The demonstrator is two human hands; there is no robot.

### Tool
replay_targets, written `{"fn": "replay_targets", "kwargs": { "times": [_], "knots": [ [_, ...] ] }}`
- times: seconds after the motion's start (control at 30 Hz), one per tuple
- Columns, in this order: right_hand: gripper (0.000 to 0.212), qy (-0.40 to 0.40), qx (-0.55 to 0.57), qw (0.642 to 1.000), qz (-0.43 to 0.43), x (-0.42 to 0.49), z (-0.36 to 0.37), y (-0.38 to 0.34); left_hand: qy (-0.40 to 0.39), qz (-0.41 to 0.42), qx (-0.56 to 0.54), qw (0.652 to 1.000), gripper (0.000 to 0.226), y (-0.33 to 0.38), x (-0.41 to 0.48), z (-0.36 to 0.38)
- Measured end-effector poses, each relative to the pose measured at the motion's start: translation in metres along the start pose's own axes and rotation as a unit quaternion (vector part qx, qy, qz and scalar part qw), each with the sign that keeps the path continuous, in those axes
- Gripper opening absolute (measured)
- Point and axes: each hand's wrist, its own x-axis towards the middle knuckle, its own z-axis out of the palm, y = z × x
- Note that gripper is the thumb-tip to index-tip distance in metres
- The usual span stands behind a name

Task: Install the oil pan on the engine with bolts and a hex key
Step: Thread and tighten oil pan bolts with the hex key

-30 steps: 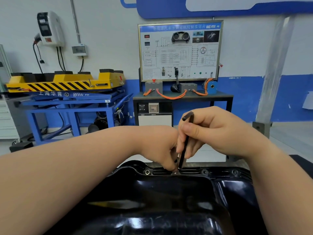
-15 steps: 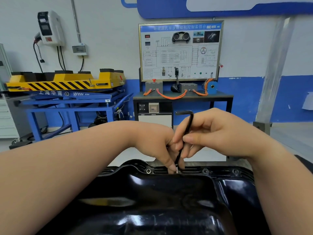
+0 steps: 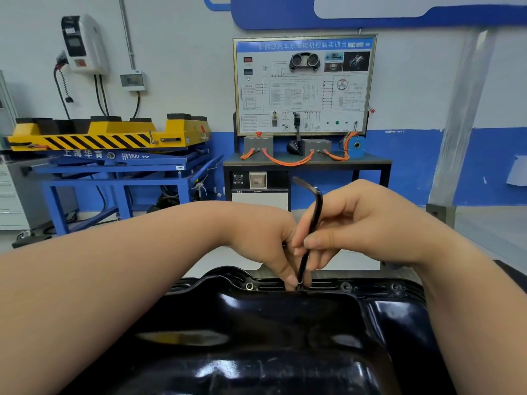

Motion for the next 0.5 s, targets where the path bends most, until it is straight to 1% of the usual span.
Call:
{"fn": "replay_targets", "kwargs": {
  "times": [0.1,0.2,0.23,0.3,0.37,0.5],
  "knots": [
    [0.023,0.003,0.007,1.000,-0.001,0.0012,0.0008,0.0015,0.005,-0.003,-0.007,1.000,0.017,-0.0009,0.0000,0.0009],
    [0.009,0.002,0.017,1.000,-0.001,0.0034,0.0037,0.0021,0.004,0.000,-0.024,1.000,0.004,0.0004,-0.0002,0.0022],
    [0.006,0.000,0.019,1.000,0.001,0.0042,0.0044,0.0019,0.005,0.002,-0.033,0.999,0.010,0.0011,-0.0002,0.0026],
    [0.008,-0.009,0.016,1.000,0.006,0.0054,0.0055,0.0016,0.012,0.009,-0.041,0.999,0.021,0.0023,0.0002,0.0028],
    [0.011,-0.011,0.017,1.000,0.005,0.0058,0.0060,0.0012,0.014,0.016,-0.039,0.999,0.026,0.0032,0.0003,0.0025],
    [0.016,-0.002,0.023,1.000,-0.001,0.0052,0.0064,0.0015,0.004,0.016,-0.018,1.000,0.018,0.0042,0.0004,0.0027]
  ]
}}
